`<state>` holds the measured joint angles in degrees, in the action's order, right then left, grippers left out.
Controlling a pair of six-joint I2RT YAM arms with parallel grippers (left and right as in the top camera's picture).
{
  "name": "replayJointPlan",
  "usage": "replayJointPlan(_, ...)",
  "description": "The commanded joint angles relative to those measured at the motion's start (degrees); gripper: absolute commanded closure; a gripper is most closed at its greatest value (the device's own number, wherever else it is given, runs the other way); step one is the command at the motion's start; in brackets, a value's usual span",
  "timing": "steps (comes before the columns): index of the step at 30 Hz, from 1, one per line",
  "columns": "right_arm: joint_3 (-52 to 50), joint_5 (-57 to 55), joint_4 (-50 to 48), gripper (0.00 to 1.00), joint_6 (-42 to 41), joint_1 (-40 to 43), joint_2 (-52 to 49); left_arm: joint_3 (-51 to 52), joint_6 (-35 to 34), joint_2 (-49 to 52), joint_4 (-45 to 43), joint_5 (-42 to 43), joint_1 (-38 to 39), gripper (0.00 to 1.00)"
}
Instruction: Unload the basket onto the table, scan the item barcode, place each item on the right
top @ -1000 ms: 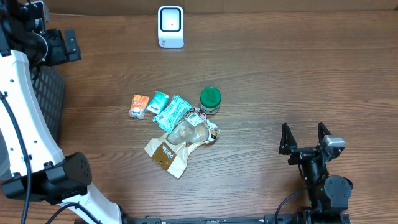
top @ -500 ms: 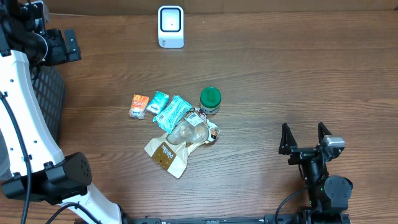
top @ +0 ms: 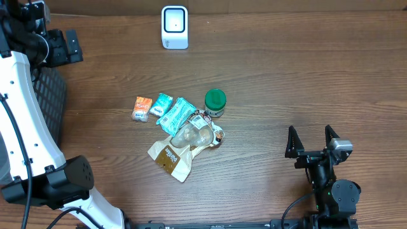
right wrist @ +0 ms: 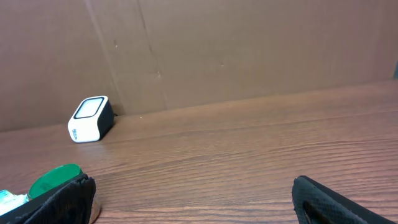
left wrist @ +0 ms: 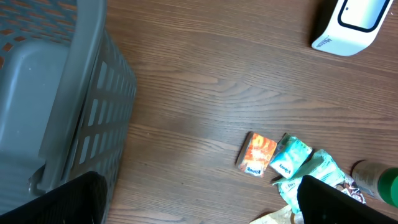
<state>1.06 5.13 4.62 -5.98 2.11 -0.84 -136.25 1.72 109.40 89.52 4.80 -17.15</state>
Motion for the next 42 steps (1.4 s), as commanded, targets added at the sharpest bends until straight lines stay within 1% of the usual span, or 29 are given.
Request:
replayJointPlan(1,-0.61,-0.31,-0.26,0.0,0.07,-0.22,0.61,-1.14,1.07,-0.96,-0.2,1.03,-0.07,0.0)
replayJointPlan(6,-0.61,1.31,-0.46,0.0,0.04,-0.22,0.61,-1.14,1.09,-0.96,-0.2,1.03,-0.09,0.0)
replayJointPlan(13,0.66,10.97,-0.9,0.0,0.04,-0.22,-0.85,-1.14,1.09,-0.96,-0.17,1.01,-0.09,0.0)
replayJointPlan(16,3.72,13.73,-0.87,0.0,0.02,-0.22,-4.44,-1.14,1.09,-0.96,-0.2,1.03,-0.07,0.01)
replayJointPlan(19,8.98,16.48,-0.48,0.0,0.07,-0.22,-11.34,-1.14,1.09,-0.96,-0.2,1.01,-0.09,0.01)
replayJointPlan(22,16.17,19.28,1.36,0.0,0.09,-0.22,-20.44,-1.14,1.09,-0.96,-0.17,1.01,-0.09,0.01)
replayJointPlan(25,25.2,20.9,5.31,0.0,0.11,-0.22,-30.67,-1.14,1.07,-0.96,-0.2,1.01,-0.09,0.01)
replayJointPlan(32,51.01,22.03,21.97,0.0,0.87,-0.83,-53.68,-1.14,1.09,-0.96,-0.2,1.03,-0.09,0.0)
replayJointPlan(34,58.23,22.16,26.99,0.0,4.11,-2.27,-59.21,-1.14,1.09,-0.96,-0.17,1.01,-0.09,0.0)
replayJointPlan(39,75.03,21.38,38.95,0.0,17.11,-9.57,-72.48,-1.14,1.09,-0.96,-0.2,1.03,-0.09,0.01)
replayJointPlan(42,83.12,17.7,44.76,0.0,19.71,-14.23,-79.91,-1.14,1.07,-0.96,-0.2,1.03,-0.09,0.01)
